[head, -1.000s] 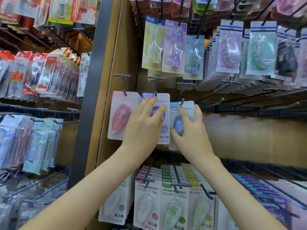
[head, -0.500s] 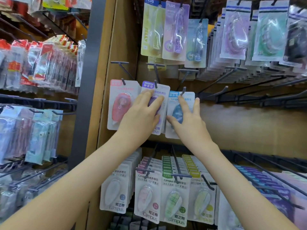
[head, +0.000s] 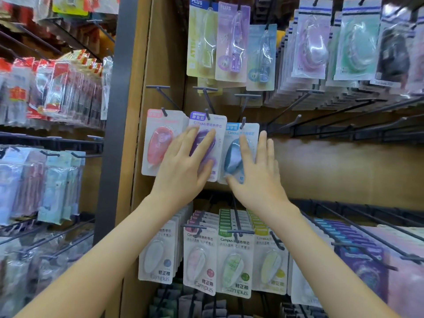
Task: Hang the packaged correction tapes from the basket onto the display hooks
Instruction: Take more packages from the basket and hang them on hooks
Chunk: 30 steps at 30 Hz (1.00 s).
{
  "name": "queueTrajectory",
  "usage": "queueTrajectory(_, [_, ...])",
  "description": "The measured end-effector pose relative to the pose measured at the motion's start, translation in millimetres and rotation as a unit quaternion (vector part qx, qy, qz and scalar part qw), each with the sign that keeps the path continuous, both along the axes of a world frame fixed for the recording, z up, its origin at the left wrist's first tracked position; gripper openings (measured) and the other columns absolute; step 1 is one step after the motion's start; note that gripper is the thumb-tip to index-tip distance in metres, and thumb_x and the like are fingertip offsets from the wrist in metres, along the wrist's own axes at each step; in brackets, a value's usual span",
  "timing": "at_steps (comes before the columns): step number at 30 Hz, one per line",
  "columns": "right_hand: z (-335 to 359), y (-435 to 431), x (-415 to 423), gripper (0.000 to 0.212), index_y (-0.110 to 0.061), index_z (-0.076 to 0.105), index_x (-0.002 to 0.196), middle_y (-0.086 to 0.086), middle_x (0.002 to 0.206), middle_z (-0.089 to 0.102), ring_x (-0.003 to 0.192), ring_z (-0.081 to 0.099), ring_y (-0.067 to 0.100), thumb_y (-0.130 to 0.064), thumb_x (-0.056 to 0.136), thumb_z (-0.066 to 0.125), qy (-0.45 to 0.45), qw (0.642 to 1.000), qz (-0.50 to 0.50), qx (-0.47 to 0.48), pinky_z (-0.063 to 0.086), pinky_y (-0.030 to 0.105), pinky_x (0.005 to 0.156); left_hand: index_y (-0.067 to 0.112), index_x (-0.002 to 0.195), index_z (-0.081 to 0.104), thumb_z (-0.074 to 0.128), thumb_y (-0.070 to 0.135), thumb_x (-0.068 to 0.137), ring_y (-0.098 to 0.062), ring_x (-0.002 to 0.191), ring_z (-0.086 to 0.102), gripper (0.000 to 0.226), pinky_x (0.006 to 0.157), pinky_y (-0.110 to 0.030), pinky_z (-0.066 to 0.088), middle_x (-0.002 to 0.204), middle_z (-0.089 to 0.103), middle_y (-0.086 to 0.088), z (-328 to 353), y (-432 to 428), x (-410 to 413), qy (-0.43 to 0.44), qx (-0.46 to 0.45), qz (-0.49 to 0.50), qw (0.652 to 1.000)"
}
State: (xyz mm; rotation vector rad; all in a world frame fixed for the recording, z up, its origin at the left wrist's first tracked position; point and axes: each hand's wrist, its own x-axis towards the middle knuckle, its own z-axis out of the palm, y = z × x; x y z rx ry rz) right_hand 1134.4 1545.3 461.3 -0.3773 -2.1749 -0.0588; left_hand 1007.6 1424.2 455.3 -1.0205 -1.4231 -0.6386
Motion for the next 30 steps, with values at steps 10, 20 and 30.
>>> queueTrajectory(10, [-75.1, -143.5, -28.8, 0.056, -0.010, 0.042, 0.142, 0.017, 0.144, 0.042, 0.133, 0.039, 0.028, -0.021, 0.088, 0.049, 0.185, 0.945, 0.263, 0.062, 0.032, 0.036, 0.110, 0.005, 0.134, 0.050, 0.055, 0.014, 0.090, -0.022, 0.127, 0.041, 0.046, 0.111, -0.016, 0.021, 0.136, 0.050, -0.015, -105.8, -120.4, 19.5, -0.126, 0.054, -0.017, 0.990])
queueTrajectory(20, [-308.4, -300.7, -117.4, 0.050, -0.001, 0.049, 0.135, 0.016, 0.125, 0.057, 0.117, 0.055, 0.032, -0.020, 0.089, 0.050, -0.135, 0.903, 0.407, -0.025, 0.050, 0.045, 0.093, -0.002, 0.120, 0.057, 0.046, 0.022, 0.081, -0.029, 0.115, 0.048, 0.047, 0.103, -0.028, 0.032, 0.123, 0.055, -0.020, -366.7, -310.4, 4.3, -0.445, -0.011, 0.149, 0.883])
queueTrajectory(30, [-678.3, -340.1, -135.0, 0.067, -0.005, 0.063, 0.116, 0.012, 0.093, 0.066, 0.080, 0.066, 0.030, -0.014, 0.052, 0.081, -0.479, 0.809, 0.342, 0.000, 0.053, 0.035, 0.065, 0.025, 0.114, 0.051, 0.037, 0.011, 0.080, -0.041, 0.097, 0.059, 0.040, 0.077, -0.048, 0.054, 0.116, 0.052, -0.010, -756.4, -362.9, 75.2, -0.739, -0.036, 0.248, 0.625])
